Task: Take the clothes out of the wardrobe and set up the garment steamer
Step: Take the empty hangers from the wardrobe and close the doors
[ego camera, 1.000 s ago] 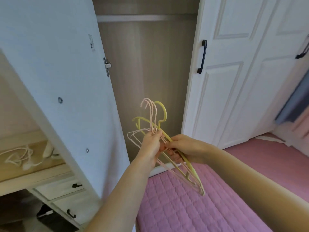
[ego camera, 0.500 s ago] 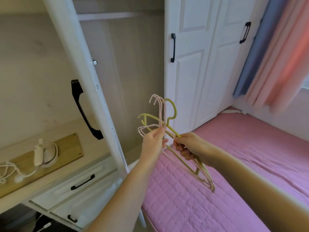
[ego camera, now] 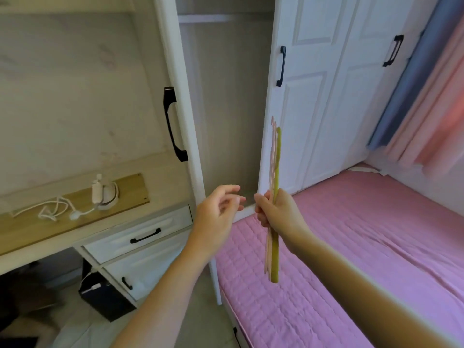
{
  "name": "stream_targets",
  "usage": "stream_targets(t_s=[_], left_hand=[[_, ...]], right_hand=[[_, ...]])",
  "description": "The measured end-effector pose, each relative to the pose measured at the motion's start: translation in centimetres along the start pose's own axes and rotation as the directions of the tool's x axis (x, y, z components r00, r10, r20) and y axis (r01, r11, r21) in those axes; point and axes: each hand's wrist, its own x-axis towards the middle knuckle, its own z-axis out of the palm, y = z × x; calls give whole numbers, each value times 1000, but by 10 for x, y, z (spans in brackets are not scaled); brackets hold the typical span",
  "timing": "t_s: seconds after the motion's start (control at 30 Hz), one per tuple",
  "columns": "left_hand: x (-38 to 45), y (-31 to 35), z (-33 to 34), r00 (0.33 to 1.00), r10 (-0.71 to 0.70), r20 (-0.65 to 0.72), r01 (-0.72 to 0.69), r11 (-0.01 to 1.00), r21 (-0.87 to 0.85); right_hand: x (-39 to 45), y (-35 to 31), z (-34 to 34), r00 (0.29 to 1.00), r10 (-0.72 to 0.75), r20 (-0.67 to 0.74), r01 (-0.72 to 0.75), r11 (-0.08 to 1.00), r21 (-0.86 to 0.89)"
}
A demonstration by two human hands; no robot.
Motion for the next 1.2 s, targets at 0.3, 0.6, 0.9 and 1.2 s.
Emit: stream_targets(t_s=[0.3, 0.6, 0.9, 1.2], left_hand=[[-24, 16, -47, 962, 20, -271, -20, 1000, 4], [20, 30, -95, 917, 129, -377, -98, 990, 100], [62, 41, -112, 965, 214, -151, -207, 976, 60], [71, 23, -105, 907, 376, -190, -361, 926, 108]], right_hand=[[-27, -4, 42, 986, -111, -122, 112, 994, 0], [-24, -26, 86, 959, -141, -245, 178, 974, 137], [2, -41, 122, 897, -198, -395, 226, 974, 27], [8, -39, 129, 853, -212, -477, 232, 973, -18]])
